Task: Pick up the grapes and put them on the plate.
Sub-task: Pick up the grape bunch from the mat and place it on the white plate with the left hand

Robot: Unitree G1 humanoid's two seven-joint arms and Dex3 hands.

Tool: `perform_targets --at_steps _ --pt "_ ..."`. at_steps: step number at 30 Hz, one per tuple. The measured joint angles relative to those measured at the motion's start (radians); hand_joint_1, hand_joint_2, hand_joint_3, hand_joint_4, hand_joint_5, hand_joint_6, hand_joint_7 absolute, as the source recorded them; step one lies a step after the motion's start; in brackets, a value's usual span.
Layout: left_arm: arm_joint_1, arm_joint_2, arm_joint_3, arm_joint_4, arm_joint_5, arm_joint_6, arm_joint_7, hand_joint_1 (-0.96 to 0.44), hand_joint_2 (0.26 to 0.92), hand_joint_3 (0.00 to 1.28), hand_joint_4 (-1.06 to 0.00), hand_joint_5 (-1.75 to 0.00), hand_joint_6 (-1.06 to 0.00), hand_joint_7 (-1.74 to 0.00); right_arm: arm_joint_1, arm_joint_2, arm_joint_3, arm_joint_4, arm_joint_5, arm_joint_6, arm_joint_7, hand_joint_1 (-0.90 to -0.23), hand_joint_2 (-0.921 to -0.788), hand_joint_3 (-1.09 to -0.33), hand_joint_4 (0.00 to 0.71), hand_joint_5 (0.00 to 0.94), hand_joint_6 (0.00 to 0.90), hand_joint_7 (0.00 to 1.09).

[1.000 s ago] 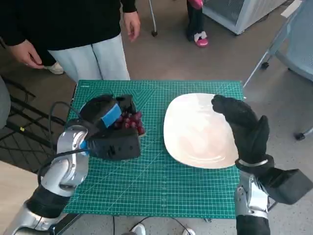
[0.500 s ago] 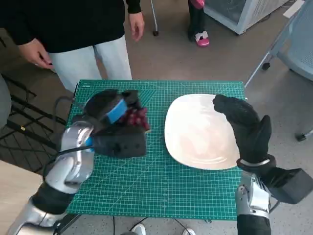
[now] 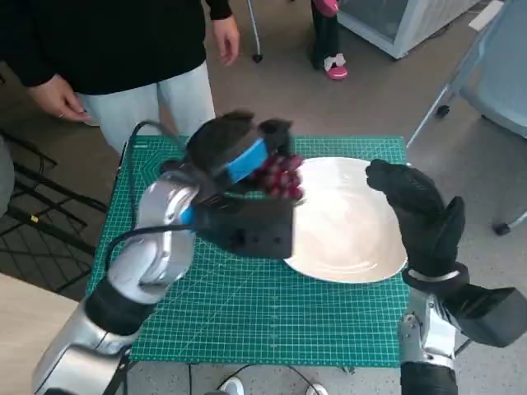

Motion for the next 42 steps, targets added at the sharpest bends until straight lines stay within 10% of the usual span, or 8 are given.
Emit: perform_targets --at_steps 9,42 --pt "-0.084 -0.079 -0.026 0.121 -0.01 -0.095 0.019 0.0 0.921 0.19 -0.51 -1.49 -0.56 -1.09 0.037 0.0 -0.006 -0.056 -0.02 -0.007 -0.035 -0.617 -0.921 -0.782 0.366 0.004 0.074 0.25" --pt "-0.239 -0.244 -0.059 0.469 -0.078 -0.218 0.035 0.0 0.92 0.21 -0.5 -1.35 -0.5 -1.33 0.152 -0.002 -0.015 -0.198 -0.103 -0.015 -0.198 -0.613 -0.921 -0.788 0.362 0.001 0.069 0.25"
